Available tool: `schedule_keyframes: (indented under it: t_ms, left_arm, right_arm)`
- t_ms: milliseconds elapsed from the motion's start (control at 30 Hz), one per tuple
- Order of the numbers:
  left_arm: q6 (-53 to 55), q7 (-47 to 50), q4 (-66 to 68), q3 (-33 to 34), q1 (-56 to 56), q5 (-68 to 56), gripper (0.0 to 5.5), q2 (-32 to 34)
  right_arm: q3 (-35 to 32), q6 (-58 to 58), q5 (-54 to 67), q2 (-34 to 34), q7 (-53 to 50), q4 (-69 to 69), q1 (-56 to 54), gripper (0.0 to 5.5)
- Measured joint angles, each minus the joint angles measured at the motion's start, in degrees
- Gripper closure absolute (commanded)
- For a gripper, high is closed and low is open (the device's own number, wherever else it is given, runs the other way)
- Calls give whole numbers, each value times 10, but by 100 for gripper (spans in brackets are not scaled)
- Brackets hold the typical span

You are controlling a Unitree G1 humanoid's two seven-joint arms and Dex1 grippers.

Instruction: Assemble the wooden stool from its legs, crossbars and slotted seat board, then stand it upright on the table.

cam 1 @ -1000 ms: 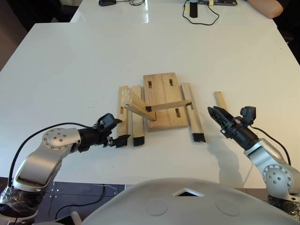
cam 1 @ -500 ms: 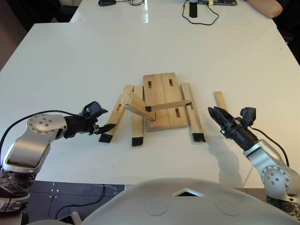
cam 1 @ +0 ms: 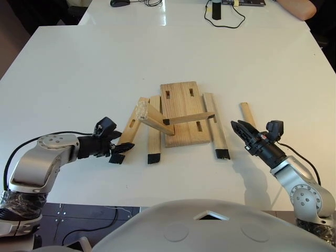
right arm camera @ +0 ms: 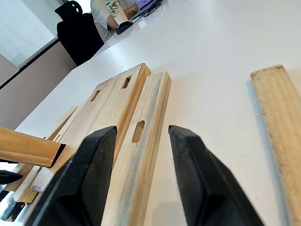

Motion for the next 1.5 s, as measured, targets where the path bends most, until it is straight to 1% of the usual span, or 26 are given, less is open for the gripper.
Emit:
schedule_keyframes:
  t_ms: [267, 433, 700, 833, 967, 1033, 1100, 1200, 1233, 1267, 1300, 1367, 1500]
  left_arm:
    - [-125, -7, 21, -40, 11, 78, 307, 32]
    - [-152, -13, 44, -45, 5, 81, 346, 33]
    - [-147, -9, 120, -43, -58, 80, 349, 12]
    - [-139, 3, 149, -21, -97, 67, 349, -21]
    - [-131, 0, 130, 42, -177, -22, 349, -74]
    - [-112, -4, 118, 75, -226, -84, 350, -95]
    - [-79, -6, 106, 106, -270, -149, 350, -102]
    - [-31, -24, 91, 135, -330, -239, 350, -104]
    - [-24, -29, 87, 137, -338, -253, 350, -103]
    - [3, -44, 75, 145, -364, -305, 350, -97]
    - [20, -54, 67, 150, -377, -332, 350, -92]
    - [53, -65, 56, 160, -403, -396, 350, -85]
    - [100, -69, 25, 157, -436, -502, 350, -79]
  right_arm:
    - [3, -5, -5, 6, -5, 3, -2, 347]
    - [3, -6, -13, 7, -6, 5, -5, 347]
    - [-2, -6, -13, 9, -7, 7, -11, 347]
    - [-11, -6, -13, 7, -7, 8, -16, 347]
    - [-50, -5, 4, -18, -6, 0, -50, 347]
    - [-75, -3, 26, -37, -5, -15, -81, 347]
    - [-97, 5, 62, -58, -5, -31, -117, 347]
    - [-121, 25, 157, -92, -10, -66, -182, 347]
    - [-124, 27, 171, -98, -11, -74, -193, 347]
    - [-132, 32, 231, -119, -19, -88, -237, 347]
    - [-134, 37, 259, -133, -23, -98, -262, 347]
    - [-126, 51, 307, -162, -31, -107, -317, 319]
    - [-63, 79, 370, -198, -28, -111, -416, 261]
